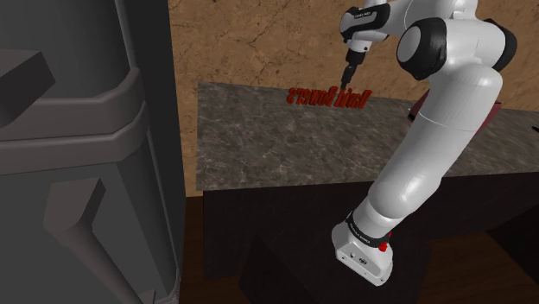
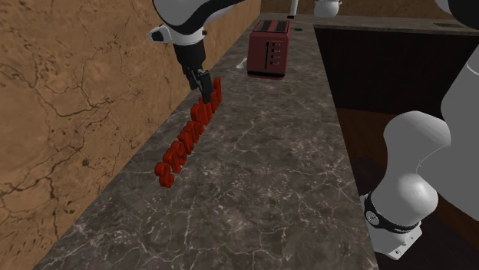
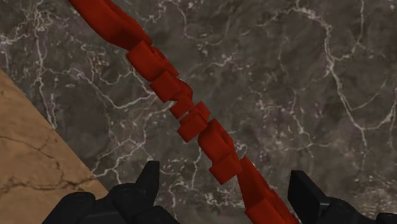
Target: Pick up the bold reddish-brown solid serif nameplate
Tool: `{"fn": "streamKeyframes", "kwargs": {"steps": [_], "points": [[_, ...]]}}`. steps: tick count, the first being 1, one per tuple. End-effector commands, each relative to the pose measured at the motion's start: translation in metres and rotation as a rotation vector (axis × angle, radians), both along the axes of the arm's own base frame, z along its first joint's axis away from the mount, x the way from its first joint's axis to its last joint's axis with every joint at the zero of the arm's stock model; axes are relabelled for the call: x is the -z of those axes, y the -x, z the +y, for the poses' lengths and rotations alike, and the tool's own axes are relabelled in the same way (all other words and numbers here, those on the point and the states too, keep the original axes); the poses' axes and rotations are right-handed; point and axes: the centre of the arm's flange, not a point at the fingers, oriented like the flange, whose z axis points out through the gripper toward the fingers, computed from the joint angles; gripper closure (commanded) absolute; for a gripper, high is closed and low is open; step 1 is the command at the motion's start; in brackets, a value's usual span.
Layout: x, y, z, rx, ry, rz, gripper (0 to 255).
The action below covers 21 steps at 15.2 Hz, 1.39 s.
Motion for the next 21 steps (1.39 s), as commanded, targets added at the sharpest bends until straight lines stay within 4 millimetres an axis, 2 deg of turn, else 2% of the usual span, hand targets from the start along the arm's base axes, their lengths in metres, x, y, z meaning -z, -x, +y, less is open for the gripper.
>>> {"fn": "streamKeyframes", "kwargs": {"steps": [1, 4, 6, 7, 16, 21], "points": [[0.01, 0.0, -0.002, -0.001, 0.001, 0.0, 0], [0.026, 0.0, -0.002, -0.001, 0.001, 0.0, 0], [0.029, 0.0, -0.002, -0.001, 0.001, 0.0, 0], [0.029, 0.0, -0.001, -0.001, 0.001, 0.0, 255], [0.029, 0.0, -0.002, -0.001, 0.001, 0.0, 255], [0.003, 0.0, -0.002, -0.001, 0.001, 0.0, 255]]}}
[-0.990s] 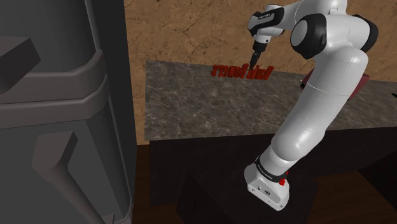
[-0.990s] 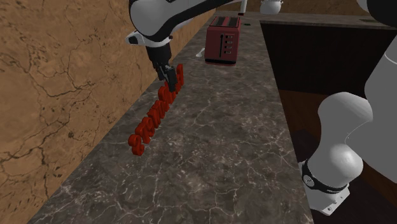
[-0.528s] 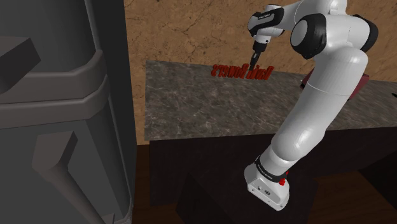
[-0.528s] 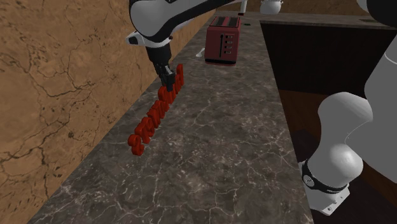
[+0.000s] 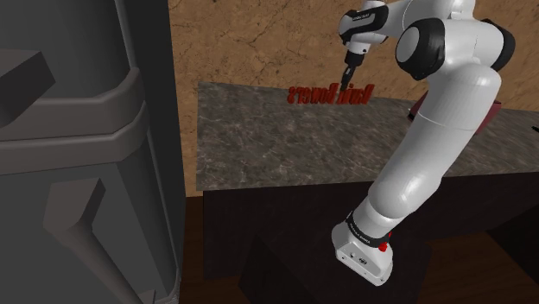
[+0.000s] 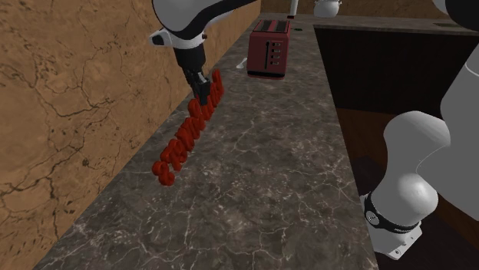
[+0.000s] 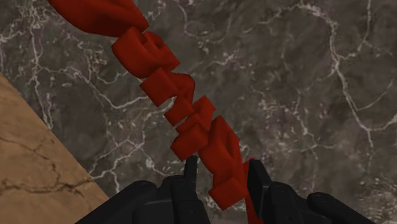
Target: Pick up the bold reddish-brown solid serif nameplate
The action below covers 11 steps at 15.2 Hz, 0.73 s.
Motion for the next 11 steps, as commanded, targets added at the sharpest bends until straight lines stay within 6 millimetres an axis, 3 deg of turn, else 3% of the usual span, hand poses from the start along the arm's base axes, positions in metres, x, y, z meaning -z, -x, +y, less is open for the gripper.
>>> {"fn": "streamKeyframes", "kwargs": {"steps": [1, 11], "points": [[-0.011, 0.001, -0.001, 0.0, 0.0, 0.0, 255], [-0.059, 0.001, -0.001, 0.0, 0.0, 0.0, 255]]}}
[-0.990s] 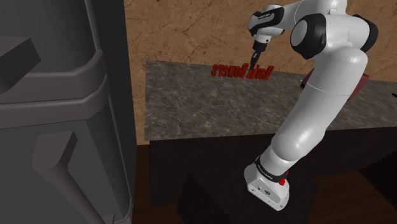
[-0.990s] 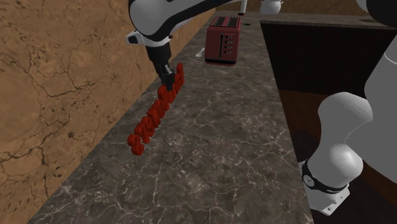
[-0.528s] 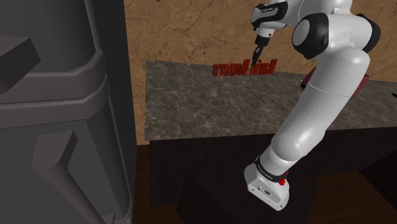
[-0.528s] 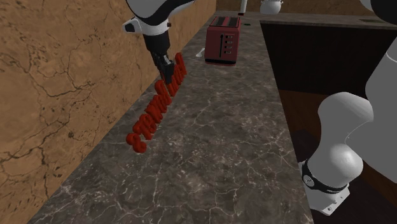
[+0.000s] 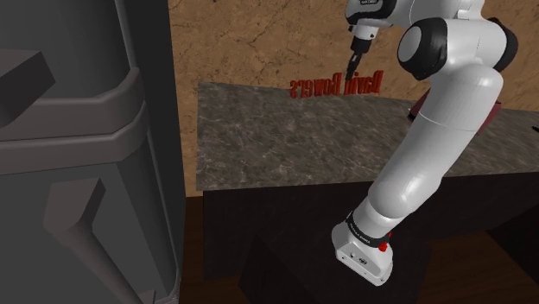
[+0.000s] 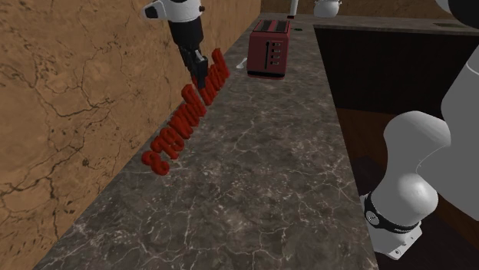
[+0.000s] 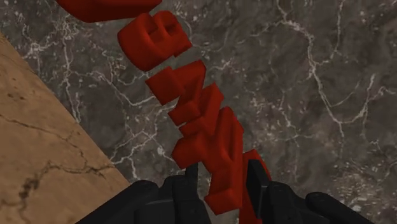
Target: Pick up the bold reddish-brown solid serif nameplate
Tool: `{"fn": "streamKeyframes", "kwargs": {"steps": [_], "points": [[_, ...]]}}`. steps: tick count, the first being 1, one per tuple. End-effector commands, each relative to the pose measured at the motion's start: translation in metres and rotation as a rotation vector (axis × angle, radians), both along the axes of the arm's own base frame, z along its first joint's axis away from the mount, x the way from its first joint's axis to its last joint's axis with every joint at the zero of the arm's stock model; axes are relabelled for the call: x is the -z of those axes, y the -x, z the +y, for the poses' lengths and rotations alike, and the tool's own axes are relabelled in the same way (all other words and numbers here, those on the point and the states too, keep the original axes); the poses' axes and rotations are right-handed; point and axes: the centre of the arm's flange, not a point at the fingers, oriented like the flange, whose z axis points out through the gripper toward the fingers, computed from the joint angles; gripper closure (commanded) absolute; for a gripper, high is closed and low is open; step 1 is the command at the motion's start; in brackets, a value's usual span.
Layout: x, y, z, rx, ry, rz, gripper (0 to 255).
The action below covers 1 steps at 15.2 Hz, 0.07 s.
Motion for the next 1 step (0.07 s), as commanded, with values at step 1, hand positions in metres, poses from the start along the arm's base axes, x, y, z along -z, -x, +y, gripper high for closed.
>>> {"fn": "streamKeyframes", "kwargs": {"steps": [1], "points": [[-0.0033, 0.0, -0.0002, 0.0, 0.0, 0.0, 255]]}}
